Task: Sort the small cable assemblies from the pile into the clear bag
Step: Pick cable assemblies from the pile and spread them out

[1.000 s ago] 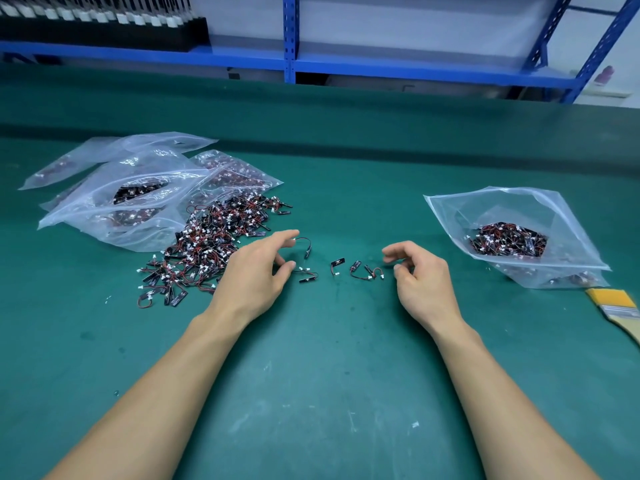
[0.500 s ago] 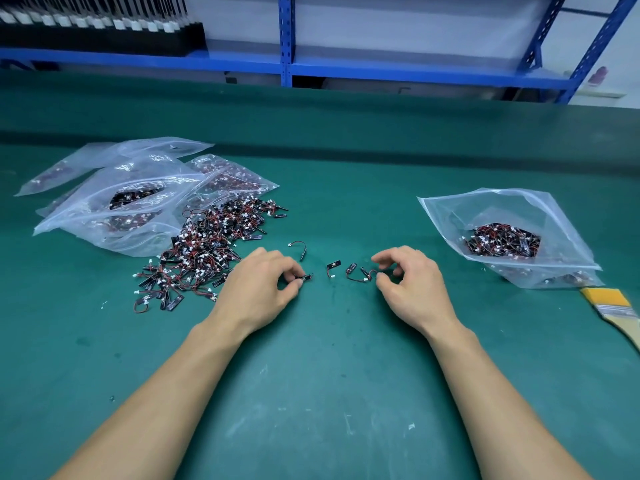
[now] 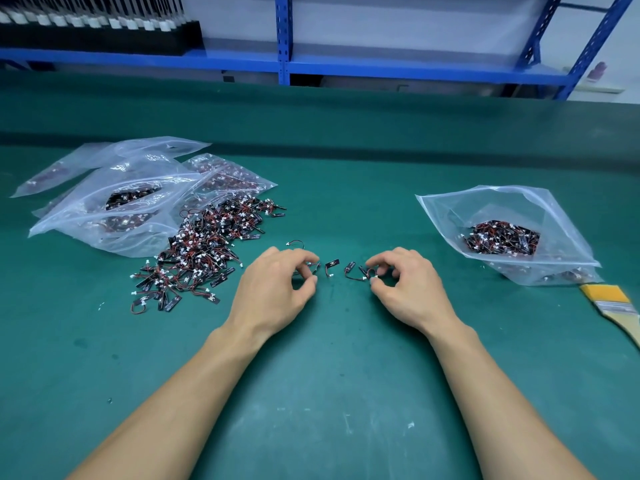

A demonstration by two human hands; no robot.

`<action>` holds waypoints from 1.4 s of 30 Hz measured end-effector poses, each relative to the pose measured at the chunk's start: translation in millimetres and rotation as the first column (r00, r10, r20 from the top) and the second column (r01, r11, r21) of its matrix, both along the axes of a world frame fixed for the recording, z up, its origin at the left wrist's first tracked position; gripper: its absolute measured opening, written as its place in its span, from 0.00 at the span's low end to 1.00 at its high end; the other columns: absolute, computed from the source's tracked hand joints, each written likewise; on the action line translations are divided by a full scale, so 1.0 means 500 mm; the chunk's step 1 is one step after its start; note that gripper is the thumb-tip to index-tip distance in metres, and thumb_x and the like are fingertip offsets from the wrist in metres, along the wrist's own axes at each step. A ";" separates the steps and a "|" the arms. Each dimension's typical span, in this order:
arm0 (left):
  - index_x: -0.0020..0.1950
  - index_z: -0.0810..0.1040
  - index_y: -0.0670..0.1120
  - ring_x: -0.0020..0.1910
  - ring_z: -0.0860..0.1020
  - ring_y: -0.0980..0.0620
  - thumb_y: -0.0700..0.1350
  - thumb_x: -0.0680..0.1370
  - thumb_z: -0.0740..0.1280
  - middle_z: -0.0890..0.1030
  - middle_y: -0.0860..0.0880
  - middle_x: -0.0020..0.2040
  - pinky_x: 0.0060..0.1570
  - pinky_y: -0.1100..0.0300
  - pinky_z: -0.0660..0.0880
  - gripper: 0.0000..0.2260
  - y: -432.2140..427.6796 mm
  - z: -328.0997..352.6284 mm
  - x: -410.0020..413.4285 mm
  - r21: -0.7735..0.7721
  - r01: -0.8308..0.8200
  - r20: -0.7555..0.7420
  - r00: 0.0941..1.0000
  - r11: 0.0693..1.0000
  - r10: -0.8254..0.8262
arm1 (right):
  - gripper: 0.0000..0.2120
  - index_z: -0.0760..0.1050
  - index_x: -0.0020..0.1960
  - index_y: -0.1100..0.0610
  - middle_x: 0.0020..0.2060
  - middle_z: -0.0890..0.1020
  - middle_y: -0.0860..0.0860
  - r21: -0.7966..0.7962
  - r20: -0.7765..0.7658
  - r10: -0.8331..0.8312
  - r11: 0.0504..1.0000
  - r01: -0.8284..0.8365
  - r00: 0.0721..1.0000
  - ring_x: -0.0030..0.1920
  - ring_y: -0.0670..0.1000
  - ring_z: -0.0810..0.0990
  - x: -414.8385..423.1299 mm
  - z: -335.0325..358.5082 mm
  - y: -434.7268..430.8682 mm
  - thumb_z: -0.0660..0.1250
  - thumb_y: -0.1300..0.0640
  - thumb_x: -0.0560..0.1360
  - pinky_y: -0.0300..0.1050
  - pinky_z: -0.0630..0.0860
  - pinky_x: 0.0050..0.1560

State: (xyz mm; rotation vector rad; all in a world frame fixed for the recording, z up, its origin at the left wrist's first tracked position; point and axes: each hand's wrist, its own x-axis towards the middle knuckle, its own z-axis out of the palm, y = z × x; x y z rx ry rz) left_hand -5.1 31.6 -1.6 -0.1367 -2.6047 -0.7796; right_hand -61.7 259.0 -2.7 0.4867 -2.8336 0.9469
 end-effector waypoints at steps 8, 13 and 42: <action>0.62 0.81 0.55 0.52 0.71 0.53 0.50 0.77 0.71 0.77 0.57 0.57 0.57 0.54 0.71 0.13 0.011 0.004 0.008 -0.134 0.202 0.076 0.978 0.970 -0.193 | 0.06 0.81 0.49 0.47 0.40 0.78 0.41 0.012 -0.030 -0.026 1.000 0.026 0.999 0.47 0.48 0.73 -0.007 -0.005 0.003 0.69 0.57 0.77 0.49 0.74 0.52; 0.67 0.77 0.58 0.56 0.71 0.53 0.55 0.77 0.68 0.76 0.59 0.63 0.59 0.54 0.69 0.18 0.015 0.004 0.010 -0.203 0.267 0.114 0.962 0.942 -0.248 | 0.04 0.81 0.44 0.47 0.38 0.79 0.41 -0.021 -0.048 -0.095 0.995 0.094 0.994 0.46 0.49 0.75 -0.007 -0.003 0.003 0.70 0.56 0.76 0.49 0.75 0.49; 0.56 0.83 0.55 0.66 0.67 0.50 0.53 0.76 0.71 0.76 0.55 0.64 0.66 0.51 0.61 0.10 -0.029 -0.006 0.009 -0.214 0.054 0.049 0.998 0.975 -0.044 | 0.06 0.83 0.51 0.47 0.51 0.81 0.38 0.105 -0.178 0.101 0.991 -0.083 0.979 0.55 0.47 0.68 0.004 -0.003 -0.017 0.69 0.52 0.77 0.45 0.60 0.53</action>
